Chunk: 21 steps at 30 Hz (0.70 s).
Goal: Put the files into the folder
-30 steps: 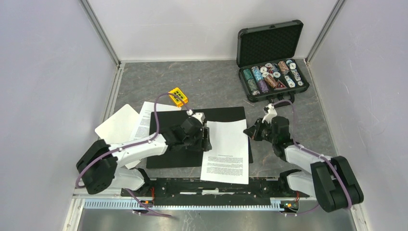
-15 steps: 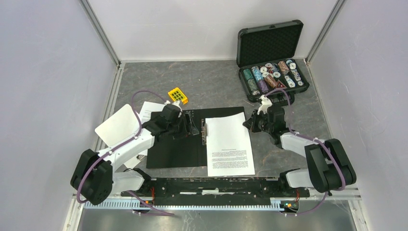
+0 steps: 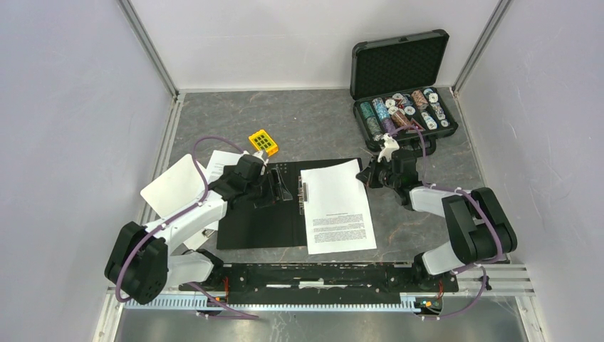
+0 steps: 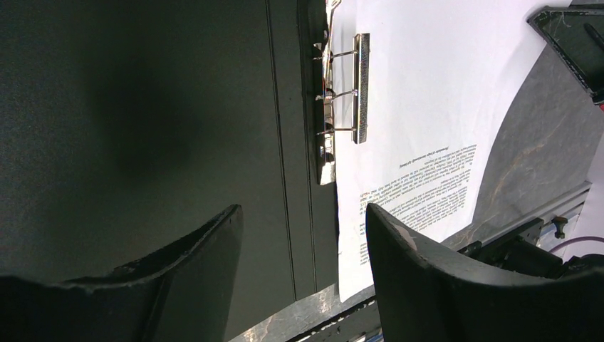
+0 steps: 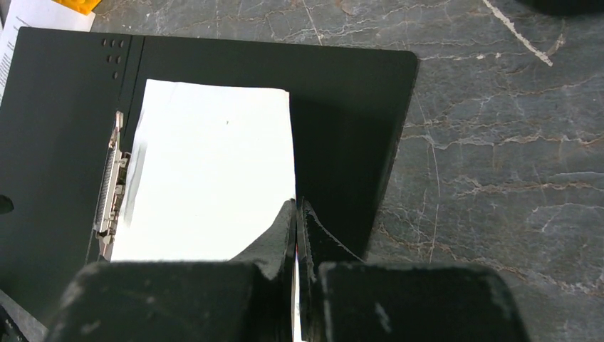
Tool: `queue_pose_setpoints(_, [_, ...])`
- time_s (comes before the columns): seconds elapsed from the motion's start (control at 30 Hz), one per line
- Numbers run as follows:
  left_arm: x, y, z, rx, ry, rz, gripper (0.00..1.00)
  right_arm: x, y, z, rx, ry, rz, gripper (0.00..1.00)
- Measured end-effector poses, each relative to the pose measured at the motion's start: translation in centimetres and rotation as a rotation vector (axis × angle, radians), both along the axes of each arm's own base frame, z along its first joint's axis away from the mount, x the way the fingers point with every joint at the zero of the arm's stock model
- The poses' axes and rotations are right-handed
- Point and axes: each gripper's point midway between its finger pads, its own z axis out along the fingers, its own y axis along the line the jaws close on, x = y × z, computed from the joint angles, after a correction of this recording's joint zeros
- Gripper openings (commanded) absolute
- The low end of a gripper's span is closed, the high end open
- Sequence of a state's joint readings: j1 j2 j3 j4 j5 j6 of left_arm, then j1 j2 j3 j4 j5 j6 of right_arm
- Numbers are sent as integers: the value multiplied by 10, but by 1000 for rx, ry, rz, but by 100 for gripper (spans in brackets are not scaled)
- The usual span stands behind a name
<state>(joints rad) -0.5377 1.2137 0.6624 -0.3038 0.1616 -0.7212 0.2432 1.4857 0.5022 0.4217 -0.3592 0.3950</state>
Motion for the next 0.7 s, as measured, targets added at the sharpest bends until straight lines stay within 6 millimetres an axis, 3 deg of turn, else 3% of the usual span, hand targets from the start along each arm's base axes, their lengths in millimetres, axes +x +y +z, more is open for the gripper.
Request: queue_pose_setpoints(0.7, [-3,3,-6,8,12,4,70,15,2,-3,40,-1,-35,0])
